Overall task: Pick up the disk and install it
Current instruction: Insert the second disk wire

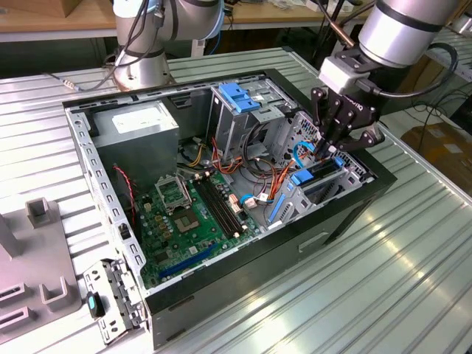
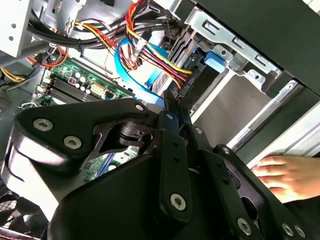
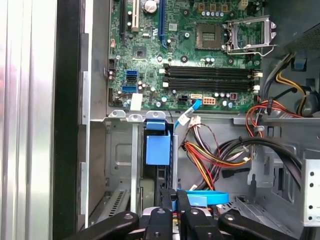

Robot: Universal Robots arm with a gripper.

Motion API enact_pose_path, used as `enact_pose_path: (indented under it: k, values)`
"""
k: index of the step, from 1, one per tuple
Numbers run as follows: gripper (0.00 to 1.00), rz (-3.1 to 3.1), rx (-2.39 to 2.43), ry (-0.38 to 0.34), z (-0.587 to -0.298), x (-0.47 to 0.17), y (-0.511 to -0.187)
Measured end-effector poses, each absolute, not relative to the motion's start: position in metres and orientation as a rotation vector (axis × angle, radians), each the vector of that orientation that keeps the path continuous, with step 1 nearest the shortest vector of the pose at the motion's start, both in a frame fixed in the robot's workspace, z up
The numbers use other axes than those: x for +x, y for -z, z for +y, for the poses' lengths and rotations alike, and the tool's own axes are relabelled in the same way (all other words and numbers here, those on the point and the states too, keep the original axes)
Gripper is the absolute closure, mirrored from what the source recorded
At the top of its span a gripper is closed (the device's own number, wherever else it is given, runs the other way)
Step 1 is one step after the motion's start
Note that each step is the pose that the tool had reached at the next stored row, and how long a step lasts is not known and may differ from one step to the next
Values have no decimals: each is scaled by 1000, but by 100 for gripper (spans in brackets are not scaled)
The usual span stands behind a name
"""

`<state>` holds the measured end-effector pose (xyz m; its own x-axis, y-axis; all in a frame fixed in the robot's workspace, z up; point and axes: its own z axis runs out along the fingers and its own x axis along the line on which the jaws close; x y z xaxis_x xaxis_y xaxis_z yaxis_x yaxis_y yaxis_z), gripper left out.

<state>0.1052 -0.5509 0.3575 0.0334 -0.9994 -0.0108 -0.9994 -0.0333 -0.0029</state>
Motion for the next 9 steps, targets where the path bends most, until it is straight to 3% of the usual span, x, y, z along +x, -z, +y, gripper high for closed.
enact_pose_path:
  k: [9]
  values:
    - [84, 2135, -2263, 22, -557, 101, -355]
